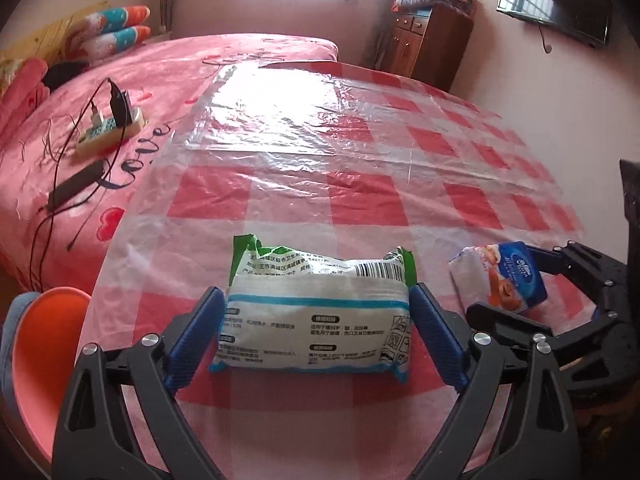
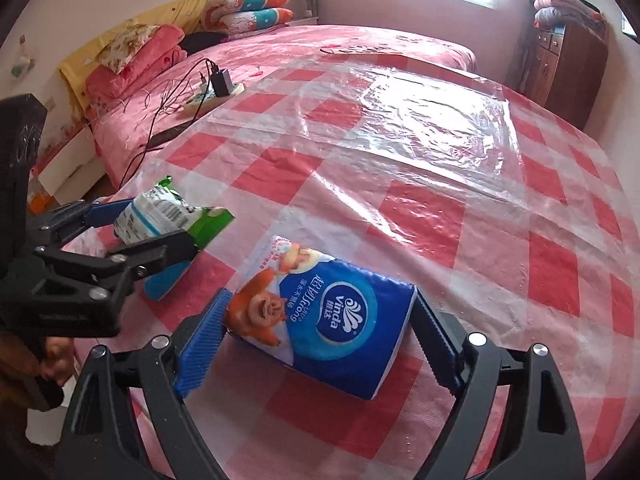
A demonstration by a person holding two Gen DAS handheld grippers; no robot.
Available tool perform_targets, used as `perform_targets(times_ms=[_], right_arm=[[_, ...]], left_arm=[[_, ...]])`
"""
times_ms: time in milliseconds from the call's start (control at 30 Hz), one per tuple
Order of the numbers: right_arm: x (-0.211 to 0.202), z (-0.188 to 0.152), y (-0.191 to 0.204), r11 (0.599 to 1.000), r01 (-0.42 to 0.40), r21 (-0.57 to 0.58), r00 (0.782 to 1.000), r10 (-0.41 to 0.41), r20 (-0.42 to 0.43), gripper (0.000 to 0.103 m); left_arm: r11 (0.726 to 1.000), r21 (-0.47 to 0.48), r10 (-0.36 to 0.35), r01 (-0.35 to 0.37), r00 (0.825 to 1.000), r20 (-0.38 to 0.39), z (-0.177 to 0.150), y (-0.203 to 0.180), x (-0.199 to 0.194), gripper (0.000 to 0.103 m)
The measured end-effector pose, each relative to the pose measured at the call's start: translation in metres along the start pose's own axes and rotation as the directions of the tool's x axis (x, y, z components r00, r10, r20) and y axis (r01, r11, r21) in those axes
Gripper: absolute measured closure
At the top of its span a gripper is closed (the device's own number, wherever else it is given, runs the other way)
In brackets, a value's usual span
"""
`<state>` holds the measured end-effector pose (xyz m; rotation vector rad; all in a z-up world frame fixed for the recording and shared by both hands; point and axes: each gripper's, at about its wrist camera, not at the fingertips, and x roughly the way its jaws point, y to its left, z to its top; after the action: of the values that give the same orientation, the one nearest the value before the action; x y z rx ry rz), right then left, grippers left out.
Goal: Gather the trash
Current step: 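Lift the wipes pack and tissue pack with both tools and carry them over the orange bucket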
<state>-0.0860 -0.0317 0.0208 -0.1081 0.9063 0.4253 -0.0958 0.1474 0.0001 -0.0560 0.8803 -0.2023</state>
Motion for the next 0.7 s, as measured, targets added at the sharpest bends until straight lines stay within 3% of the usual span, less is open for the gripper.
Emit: perform_targets(times_ms=[67, 200, 500, 700], right_arm=[[0.0, 0.0, -0.001, 1.0, -0.005, 0.007, 1.0, 0.005, 0.002, 0.018], [-0.001, 0.002, -0.002, 1.0, -0.017, 0.022, 1.0, 0.018, -0.001, 0.018], [-0.005, 0.013, 0.008, 0.998, -0.053, 0.024, 0.999, 0.053, -0.002, 0.019], [-0.005, 0.028, 0.033, 0.994, -0.105, -0.015, 0.994, 0.105, -0.006, 0.018]], left_arm=[[1.0, 0.014, 0.016, -0.016, 1.0, 0.01, 0.0, -0.003, -0.001, 0.025], [1.0, -0.012, 0.011, -0.01, 1.0, 0.022, 0.0, -0.001, -0.004, 0.03], [0.994, -0.106, -0.005, 0.011, 0.998, 0.057, -0.005, 0.021, -0.02, 0.031], [0.985, -0.169, 0.039, -0.021, 0.994, 0.106, -0.009, 0.051, -0.047, 0.031]])
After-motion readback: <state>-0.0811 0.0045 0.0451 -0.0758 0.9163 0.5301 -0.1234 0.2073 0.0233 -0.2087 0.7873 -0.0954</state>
